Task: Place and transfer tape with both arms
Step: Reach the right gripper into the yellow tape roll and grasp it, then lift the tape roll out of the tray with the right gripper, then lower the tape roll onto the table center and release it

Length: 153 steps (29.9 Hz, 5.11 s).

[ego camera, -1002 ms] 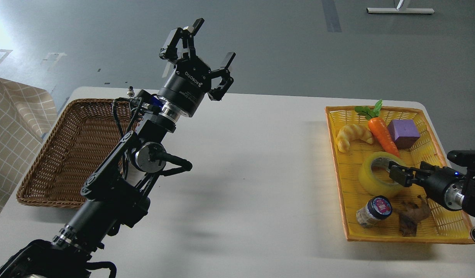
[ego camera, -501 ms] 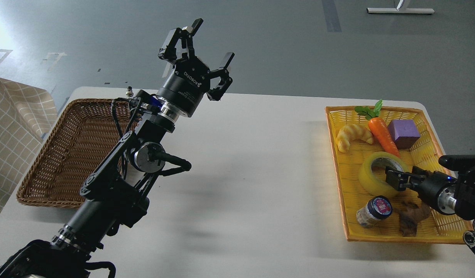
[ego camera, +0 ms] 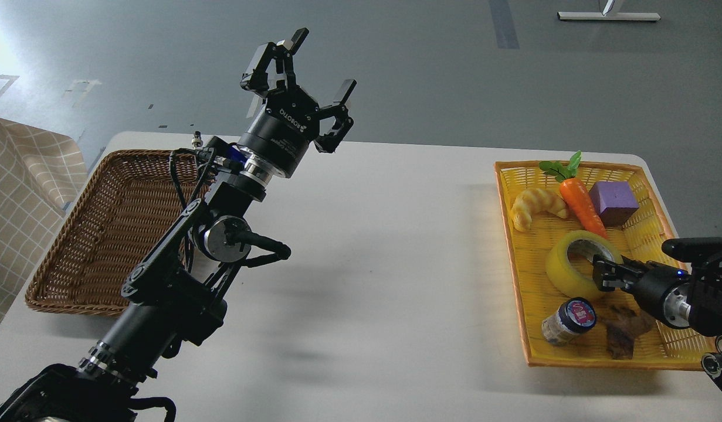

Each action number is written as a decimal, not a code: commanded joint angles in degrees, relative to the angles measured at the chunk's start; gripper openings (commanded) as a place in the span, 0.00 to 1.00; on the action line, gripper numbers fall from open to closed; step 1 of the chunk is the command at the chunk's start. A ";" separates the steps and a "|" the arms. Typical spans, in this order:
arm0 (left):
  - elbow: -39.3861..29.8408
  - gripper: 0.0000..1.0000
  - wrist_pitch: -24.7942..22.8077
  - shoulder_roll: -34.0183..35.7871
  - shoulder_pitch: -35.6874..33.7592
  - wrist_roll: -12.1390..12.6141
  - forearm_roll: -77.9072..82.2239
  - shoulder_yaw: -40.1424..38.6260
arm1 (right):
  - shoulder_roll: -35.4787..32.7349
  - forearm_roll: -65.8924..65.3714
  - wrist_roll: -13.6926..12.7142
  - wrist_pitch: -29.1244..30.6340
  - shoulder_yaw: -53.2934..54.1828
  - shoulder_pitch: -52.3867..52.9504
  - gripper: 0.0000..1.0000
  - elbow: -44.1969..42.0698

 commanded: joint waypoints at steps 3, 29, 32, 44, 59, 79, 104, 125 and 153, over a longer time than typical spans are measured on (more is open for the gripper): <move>0.00 0.98 0.01 -0.05 0.43 0.00 0.00 0.00 | 0.07 0.17 0.00 0.11 0.07 -0.11 0.26 0.01; 0.00 0.98 -0.08 -0.22 0.61 0.00 0.00 0.00 | -6.60 7.38 0.18 0.29 1.56 0.59 0.17 3.08; 0.00 0.98 -0.08 -0.40 0.61 0.00 0.09 0.00 | -8.36 9.14 0.09 0.29 2.26 0.77 0.16 4.93; 0.00 0.98 0.01 -0.58 0.69 0.00 0.09 0.00 | -9.77 11.07 0.09 7.31 9.03 4.01 0.15 9.32; 0.00 0.98 0.71 -0.84 0.61 0.00 0.00 0.18 | -9.07 13.00 0.09 7.99 11.58 14.99 0.14 11.70; -0.26 0.98 0.71 -0.14 -0.18 -0.09 0.00 -0.08 | 9.29 11.69 -3.51 7.99 -4.84 28.62 0.11 3.71; -1.14 0.98 0.72 2.58 0.17 -0.35 -0.17 -1.22 | 26.18 7.65 -4.04 7.99 -19.26 30.57 0.11 -4.03; -1.14 0.98 0.71 2.50 1.66 -0.61 -0.26 -2.72 | 31.00 4.83 -3.96 7.99 -26.03 30.74 0.12 -10.09; -1.14 0.98 0.10 4.26 1.66 -0.61 -0.52 -3.42 | 34.18 3.95 -3.87 -1.60 -23.84 31.09 0.89 -16.68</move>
